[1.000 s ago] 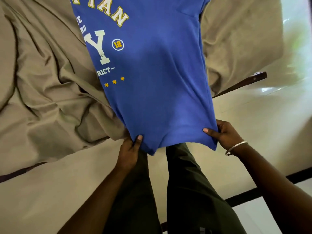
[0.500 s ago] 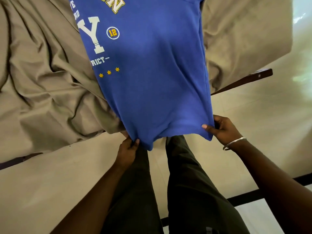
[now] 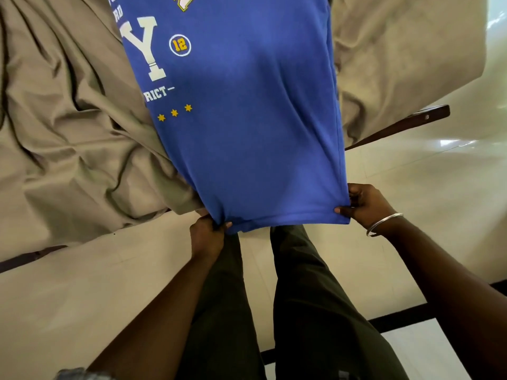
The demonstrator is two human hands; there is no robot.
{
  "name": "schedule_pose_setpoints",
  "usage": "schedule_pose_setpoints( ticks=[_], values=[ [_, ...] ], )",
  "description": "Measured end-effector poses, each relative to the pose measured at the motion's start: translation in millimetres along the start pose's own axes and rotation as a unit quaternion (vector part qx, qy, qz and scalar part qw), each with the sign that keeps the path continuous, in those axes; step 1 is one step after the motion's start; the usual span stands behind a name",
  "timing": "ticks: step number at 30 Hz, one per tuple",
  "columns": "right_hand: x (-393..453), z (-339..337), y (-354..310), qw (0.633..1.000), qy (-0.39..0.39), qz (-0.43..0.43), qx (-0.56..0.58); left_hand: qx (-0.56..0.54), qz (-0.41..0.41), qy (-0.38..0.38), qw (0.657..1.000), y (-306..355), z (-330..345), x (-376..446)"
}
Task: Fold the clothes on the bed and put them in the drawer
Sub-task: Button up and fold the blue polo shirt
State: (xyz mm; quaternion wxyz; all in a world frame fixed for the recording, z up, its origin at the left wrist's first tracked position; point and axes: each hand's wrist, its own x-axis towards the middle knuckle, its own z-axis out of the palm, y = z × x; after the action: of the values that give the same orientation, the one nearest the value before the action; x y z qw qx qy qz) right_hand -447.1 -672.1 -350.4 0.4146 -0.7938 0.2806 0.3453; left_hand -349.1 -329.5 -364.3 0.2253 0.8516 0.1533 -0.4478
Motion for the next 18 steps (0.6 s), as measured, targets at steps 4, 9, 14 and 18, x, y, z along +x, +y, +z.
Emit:
schedule_pose_setpoints(
  ticks=[4,9,14,18],
  values=[
    [8,9,-5,0.999,0.013,0.033,0.038,0.05,0.001,0.019,0.999,4,2,11],
    [10,14,-45,0.982,0.096,-0.017,0.16,0.009,-0.029,0.043,0.999,20,-7,3],
    [22,0,-92,0.917,0.304,-0.04,0.255,-0.102,0.085,0.144,0.981,48,-20,-40],
    [30,-5,-100,0.932,0.339,0.004,0.127,0.0,0.341,0.213,0.915,78,-50,-51]
  ],
)
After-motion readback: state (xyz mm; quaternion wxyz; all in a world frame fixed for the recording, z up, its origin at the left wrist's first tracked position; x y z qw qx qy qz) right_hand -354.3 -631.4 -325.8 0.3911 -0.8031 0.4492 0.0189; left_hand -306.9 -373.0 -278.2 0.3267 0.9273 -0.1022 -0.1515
